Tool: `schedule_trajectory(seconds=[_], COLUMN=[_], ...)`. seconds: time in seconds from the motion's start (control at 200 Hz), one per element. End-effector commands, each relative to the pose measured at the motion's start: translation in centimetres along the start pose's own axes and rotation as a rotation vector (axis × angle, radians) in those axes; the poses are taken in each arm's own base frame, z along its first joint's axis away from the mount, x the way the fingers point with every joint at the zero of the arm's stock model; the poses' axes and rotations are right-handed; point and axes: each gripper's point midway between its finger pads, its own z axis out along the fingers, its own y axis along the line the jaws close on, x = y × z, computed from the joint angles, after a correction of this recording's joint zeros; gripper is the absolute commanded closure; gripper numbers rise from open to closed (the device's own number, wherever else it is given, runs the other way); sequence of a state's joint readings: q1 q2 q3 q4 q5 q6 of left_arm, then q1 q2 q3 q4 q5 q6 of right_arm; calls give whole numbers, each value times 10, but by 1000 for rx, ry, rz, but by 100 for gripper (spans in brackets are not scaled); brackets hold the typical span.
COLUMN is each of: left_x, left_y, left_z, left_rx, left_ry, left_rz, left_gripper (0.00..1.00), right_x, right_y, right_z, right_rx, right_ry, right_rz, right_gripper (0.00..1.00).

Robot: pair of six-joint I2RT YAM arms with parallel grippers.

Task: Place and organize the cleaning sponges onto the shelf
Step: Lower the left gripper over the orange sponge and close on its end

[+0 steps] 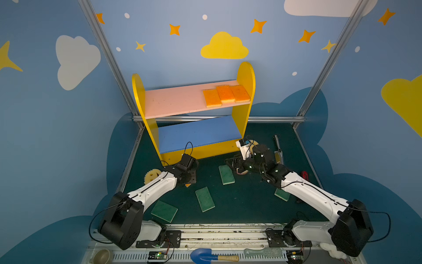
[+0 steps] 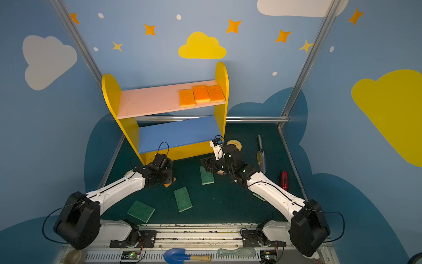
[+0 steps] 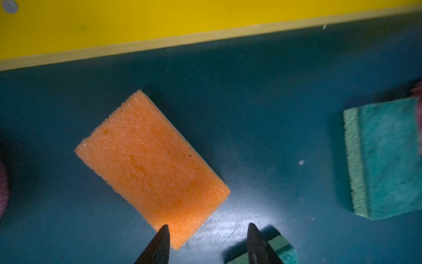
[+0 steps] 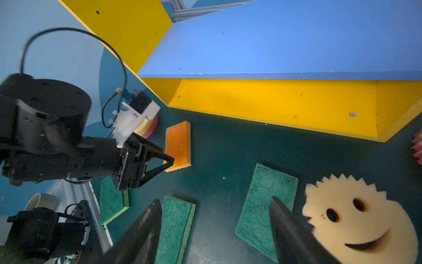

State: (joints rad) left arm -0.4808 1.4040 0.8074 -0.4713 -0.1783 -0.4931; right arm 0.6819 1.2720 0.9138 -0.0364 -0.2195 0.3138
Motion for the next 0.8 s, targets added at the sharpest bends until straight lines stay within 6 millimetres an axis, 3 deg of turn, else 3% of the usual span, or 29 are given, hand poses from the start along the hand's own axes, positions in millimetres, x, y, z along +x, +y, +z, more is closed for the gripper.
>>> schedule_trajectory(seconds=[0.0,0.225,0.43,0.791], left_x=[8,3,-8,0], left_y=[3,0,-5,-4], left_z=[1,4,8,22], left_rx=[-68,-86,-112,-124], left_ry=[42,40,37,63], left_rz=[115,181,250,249], left_gripper=[46,46,56,56], right_x=[1,1,2,2], right_y=[2,2,2,1], right_z=[-8,-10,-9,-9], right_rx=[-9,-9,-10,-6], right_ry=[-6,-11,-6,-5], right_rz=[-10,-13,-11,-15], right_gripper=[27,27,27,27])
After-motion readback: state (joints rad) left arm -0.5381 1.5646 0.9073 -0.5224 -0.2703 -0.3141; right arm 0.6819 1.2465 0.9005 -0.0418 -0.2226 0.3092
